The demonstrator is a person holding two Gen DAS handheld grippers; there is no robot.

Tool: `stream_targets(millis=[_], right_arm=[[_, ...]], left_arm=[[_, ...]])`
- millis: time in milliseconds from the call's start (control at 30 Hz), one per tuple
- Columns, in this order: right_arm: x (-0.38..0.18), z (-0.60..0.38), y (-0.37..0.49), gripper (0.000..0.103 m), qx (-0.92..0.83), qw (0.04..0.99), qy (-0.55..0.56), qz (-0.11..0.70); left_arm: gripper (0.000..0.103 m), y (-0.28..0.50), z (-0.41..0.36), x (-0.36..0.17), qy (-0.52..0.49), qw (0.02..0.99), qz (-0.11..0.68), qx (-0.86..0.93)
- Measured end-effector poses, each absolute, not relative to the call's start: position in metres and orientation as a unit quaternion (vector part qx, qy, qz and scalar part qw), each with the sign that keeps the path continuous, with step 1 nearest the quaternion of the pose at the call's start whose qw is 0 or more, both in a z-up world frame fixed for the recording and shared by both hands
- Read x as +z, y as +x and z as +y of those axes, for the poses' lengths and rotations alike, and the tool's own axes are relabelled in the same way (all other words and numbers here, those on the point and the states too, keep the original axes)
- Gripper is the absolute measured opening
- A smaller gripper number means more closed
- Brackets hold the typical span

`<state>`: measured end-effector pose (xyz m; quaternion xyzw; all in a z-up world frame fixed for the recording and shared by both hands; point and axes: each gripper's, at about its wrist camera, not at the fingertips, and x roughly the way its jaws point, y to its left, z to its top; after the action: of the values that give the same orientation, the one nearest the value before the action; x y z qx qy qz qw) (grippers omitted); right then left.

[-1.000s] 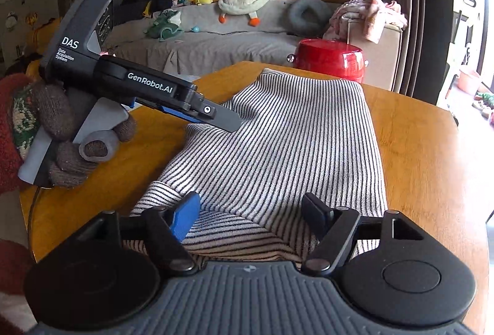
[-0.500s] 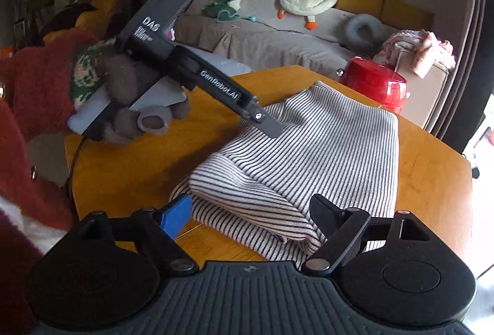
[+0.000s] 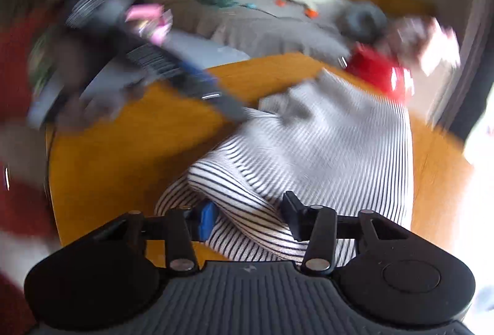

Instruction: Fold clothes

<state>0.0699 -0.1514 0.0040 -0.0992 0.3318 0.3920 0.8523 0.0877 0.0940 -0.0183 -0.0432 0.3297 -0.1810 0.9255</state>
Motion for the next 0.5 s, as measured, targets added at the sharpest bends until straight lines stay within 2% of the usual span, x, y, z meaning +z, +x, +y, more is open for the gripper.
stream_targets(millis=[67, 167, 233, 300, 367, 500], right_arm=[[0.004, -0.166, 0.089, 0.038, 0.389, 0.845, -0.02, 0.366], [0.002, -0.165, 0.079, 0.041, 0.402, 0.845, -0.054, 0.348], [0.003, -0.158, 0.062, 0.056, 0.417, 0.841, -0.113, 0.325], [0.005, -0.152, 0.046, 0.083, 0.434, 0.83, -0.168, 0.307], [0.005, -0.147, 0.03, 0.089, 0.447, 0.818, -0.22, 0.289], [-0.007, -0.131, 0.015, 0.088, 0.426, 0.814, -0.3, 0.258]], left_arm=[[0.099, 0.076, 0.095, -0.016, -0.022, 0.927, 0.321, -0.192], [0.1, 0.055, 0.089, -0.011, 0.027, 0.926, 0.307, -0.217], [0.102, 0.044, 0.085, -0.009, 0.051, 0.923, 0.302, -0.231], [0.103, 0.043, 0.086, -0.008, 0.051, 0.924, 0.306, -0.224], [0.103, 0.049, 0.091, -0.009, 0.033, 0.925, 0.314, -0.213], [0.103, 0.063, 0.097, -0.014, -0.001, 0.922, 0.336, -0.193]])
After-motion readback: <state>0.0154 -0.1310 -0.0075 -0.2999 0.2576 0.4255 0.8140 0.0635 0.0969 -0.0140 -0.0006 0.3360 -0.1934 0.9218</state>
